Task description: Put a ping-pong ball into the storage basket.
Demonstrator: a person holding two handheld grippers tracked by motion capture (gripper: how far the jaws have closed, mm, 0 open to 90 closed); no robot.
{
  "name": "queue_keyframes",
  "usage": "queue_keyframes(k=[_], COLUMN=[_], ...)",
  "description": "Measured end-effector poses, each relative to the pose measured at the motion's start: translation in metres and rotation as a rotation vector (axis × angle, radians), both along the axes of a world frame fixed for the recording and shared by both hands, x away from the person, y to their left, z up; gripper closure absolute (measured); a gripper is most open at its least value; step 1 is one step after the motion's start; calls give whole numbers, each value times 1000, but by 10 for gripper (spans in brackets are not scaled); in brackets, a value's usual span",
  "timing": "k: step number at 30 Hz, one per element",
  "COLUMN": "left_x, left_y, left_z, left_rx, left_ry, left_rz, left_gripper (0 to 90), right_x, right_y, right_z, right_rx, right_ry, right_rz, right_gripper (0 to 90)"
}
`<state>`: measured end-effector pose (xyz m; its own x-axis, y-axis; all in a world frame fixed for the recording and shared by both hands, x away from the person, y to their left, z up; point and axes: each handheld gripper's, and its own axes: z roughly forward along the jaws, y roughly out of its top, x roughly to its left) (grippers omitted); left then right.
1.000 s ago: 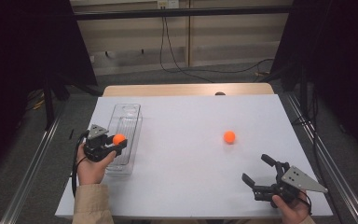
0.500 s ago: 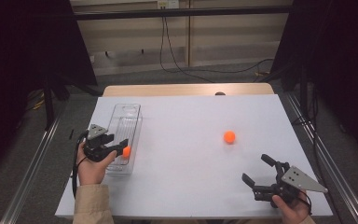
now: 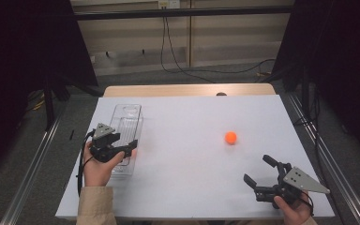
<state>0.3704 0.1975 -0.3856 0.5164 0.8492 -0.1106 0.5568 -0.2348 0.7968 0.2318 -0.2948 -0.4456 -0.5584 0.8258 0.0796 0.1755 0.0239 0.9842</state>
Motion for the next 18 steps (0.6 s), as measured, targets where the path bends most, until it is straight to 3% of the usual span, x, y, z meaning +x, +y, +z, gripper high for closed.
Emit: queue_keyframes(k=[18], left_x=[-2], left_y=[-24], left_z=[-2], left_rx=[-25], left_ry=[19], left_rz=[-61], left_gripper=[206], right_x=[1], right_y=[0], right_z=[0], right_rx=[2], right_ry=[2], right_rz=[-2], right_gripper=[25])
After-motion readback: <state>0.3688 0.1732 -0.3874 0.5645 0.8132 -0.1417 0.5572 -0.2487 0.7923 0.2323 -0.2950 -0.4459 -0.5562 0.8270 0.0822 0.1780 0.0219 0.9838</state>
